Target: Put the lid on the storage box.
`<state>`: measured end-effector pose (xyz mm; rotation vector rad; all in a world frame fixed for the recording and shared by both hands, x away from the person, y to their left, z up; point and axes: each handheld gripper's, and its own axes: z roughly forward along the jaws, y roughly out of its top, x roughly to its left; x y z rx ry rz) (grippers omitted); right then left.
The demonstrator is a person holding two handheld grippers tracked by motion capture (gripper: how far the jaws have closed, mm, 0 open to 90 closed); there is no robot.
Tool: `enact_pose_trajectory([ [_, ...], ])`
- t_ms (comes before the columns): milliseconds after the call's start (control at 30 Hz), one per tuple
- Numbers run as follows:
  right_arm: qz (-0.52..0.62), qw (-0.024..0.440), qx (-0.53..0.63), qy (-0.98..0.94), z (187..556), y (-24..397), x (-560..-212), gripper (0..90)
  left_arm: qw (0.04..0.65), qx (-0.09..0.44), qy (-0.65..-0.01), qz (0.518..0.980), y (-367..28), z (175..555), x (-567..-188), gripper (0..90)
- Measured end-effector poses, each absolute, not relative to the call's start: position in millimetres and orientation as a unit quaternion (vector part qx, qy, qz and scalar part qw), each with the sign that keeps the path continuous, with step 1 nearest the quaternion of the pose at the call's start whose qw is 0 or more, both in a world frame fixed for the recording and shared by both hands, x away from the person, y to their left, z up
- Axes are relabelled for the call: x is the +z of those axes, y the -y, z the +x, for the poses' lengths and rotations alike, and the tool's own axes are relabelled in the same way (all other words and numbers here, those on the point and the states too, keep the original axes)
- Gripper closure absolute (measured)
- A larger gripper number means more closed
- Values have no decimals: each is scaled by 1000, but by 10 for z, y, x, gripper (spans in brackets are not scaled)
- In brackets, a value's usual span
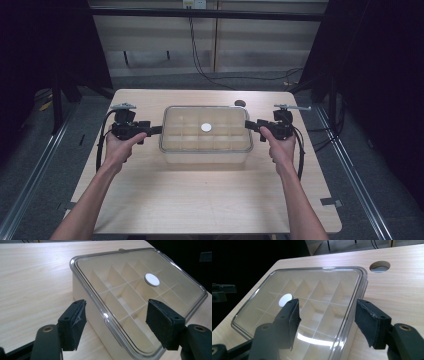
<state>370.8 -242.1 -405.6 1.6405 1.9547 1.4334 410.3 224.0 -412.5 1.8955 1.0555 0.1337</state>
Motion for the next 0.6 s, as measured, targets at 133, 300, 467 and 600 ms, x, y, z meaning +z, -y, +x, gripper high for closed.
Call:
enact_pose_trajectory([
  [133, 551, 109, 488, -668, 3616, 2439, -4081, 389, 457, 56, -425, 779, -2277, 4019, -4125, 291],
  [300, 539, 109, 503, -667, 3431, 2430, -4111, 361, 465, 63, -409, 782, -2336, 3870, -4062, 265],
  [467, 534, 112, 511, -664, 3267, 2446, -4120, 316, 468, 69, -405, 782, -2379, 3726, -4046, 280],
  [600, 532, 113, 516, -662, 3133, 2479, -4097, 310, 468, 69, -407, 781, -2412, 3623, -4079, 278],
])
